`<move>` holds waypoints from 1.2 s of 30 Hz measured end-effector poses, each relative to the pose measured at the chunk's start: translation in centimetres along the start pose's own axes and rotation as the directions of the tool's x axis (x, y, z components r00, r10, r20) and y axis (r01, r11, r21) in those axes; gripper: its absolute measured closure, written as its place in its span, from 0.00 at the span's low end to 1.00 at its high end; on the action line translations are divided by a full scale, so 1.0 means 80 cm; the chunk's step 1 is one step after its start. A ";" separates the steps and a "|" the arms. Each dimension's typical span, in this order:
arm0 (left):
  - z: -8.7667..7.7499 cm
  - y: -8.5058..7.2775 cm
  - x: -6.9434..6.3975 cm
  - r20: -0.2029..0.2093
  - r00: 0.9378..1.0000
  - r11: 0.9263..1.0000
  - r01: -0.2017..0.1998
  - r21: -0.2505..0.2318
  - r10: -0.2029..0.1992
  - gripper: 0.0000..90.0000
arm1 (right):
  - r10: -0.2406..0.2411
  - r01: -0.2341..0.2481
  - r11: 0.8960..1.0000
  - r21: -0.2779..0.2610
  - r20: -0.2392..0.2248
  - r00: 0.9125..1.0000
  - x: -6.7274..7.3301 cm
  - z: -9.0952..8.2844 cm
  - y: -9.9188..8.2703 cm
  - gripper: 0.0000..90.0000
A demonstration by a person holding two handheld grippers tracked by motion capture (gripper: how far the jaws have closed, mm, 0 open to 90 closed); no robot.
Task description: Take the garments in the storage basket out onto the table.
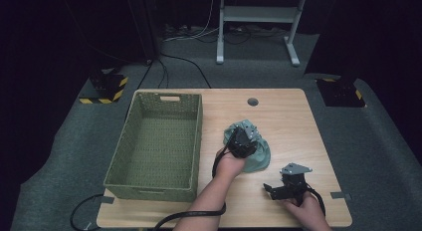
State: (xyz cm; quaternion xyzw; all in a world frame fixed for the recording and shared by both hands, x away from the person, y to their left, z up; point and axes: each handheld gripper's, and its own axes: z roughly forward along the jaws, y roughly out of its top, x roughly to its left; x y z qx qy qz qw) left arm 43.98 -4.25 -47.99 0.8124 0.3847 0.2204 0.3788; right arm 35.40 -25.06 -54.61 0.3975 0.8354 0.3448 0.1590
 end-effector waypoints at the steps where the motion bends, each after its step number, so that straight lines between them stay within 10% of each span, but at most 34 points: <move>1: 0.000 0.000 0.000 0.000 1.000 1.000 0.000 0.000 0.000 0.64 | 0.000 0.000 1.000 0.000 0.000 1.000 0.000 0.000 0.000 0.00; 36: -0.066 0.023 0.021 0.046 0.998 0.991 0.038 -0.128 -0.032 0.09 | -0.008 0.008 1.000 0.003 0.003 1.000 0.001 0.000 0.000 0.00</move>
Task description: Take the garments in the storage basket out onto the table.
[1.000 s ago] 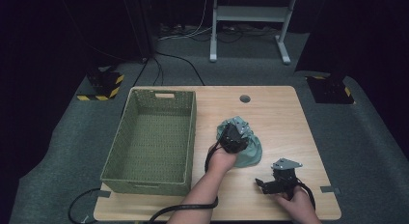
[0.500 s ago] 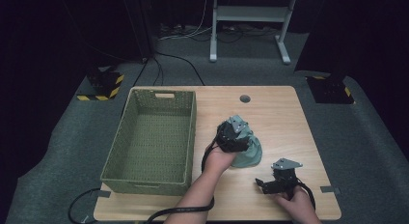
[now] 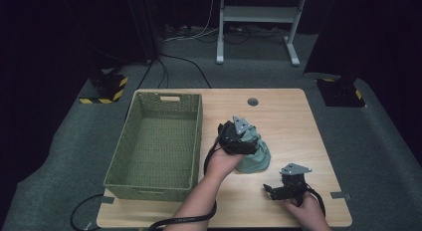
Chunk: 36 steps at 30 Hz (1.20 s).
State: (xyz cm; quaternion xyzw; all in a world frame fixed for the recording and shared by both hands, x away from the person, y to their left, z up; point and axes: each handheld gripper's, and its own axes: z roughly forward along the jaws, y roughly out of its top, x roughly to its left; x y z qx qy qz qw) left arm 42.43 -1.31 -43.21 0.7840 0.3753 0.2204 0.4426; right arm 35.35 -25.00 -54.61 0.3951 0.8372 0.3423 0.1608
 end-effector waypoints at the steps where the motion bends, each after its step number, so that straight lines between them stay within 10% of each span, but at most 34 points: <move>1: 0.000 0.000 0.000 0.000 1.000 1.000 0.000 0.000 0.000 0.07 | 0.000 0.000 1.000 0.000 0.000 1.000 0.000 0.000 0.000 0.00; 16: -0.044 0.026 0.000 0.043 0.999 0.995 -0.009 -0.095 0.013 0.01 | 0.004 -0.004 1.000 -0.001 -0.004 1.000 -0.001 0.000 0.000 0.00; 36: -0.085 -0.001 0.000 0.050 0.999 0.994 -0.011 -0.113 0.017 0.00 | 0.003 -0.003 1.000 -0.002 -0.002 1.000 -0.001 0.000 0.000 0.00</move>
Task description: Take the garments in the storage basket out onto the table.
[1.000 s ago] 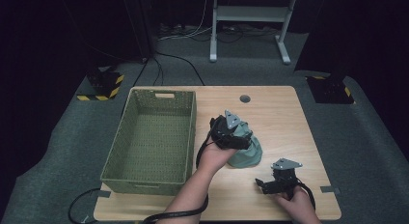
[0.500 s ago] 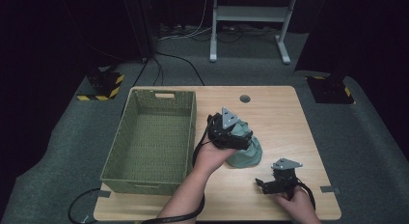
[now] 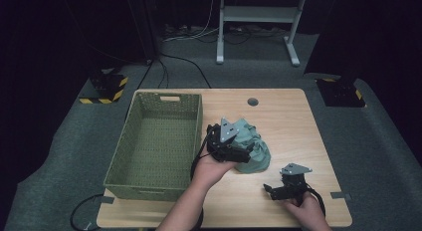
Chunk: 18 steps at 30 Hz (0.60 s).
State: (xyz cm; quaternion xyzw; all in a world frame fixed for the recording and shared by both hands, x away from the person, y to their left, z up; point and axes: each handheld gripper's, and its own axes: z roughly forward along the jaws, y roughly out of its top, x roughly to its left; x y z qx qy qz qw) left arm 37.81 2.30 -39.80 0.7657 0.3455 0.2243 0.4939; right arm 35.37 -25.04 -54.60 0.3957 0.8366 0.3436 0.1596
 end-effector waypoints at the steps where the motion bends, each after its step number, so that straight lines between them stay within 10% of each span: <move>1: -0.002 -0.001 0.000 0.000 1.000 1.000 0.002 -0.001 -0.002 0.00 | -0.001 0.001 1.000 0.000 0.000 1.000 0.000 0.000 0.000 0.00; 18: -0.038 -0.022 -0.007 0.034 0.999 0.999 0.041 -0.007 -0.041 0.00 | -0.003 0.003 1.000 0.001 0.002 1.000 0.000 0.000 0.000 0.00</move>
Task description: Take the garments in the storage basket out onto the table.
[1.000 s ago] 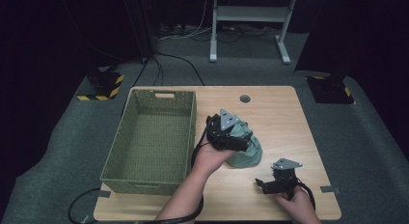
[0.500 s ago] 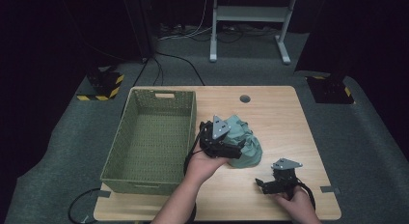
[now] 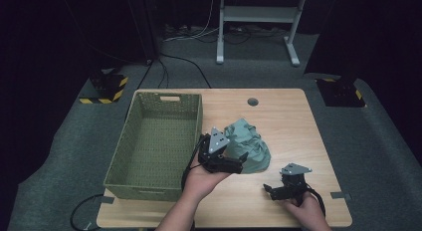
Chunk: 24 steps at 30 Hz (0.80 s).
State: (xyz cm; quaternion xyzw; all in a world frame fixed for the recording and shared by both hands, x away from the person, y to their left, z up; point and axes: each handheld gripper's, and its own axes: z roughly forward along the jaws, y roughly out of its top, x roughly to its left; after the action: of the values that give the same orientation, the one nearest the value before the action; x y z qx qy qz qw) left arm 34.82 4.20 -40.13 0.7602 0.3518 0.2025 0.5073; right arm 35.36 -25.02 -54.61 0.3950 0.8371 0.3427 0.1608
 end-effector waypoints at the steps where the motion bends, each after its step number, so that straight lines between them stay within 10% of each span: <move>1: 0.000 0.000 0.000 0.000 1.000 1.000 0.000 0.000 0.000 0.00 | 0.000 0.000 1.000 0.000 0.000 1.000 0.000 0.000 0.000 0.00; 24: 0.028 -0.026 -0.028 0.047 0.999 0.999 -0.016 0.028 0.015 0.00 | 0.007 -0.007 1.000 -0.003 -0.006 1.000 -0.001 0.000 0.000 0.00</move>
State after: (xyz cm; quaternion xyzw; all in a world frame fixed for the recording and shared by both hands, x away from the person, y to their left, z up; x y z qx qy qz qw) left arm 34.10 1.66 -42.81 0.7746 0.3369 0.1834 0.5028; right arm 35.38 -25.10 -54.61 0.3965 0.8356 0.3458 0.1578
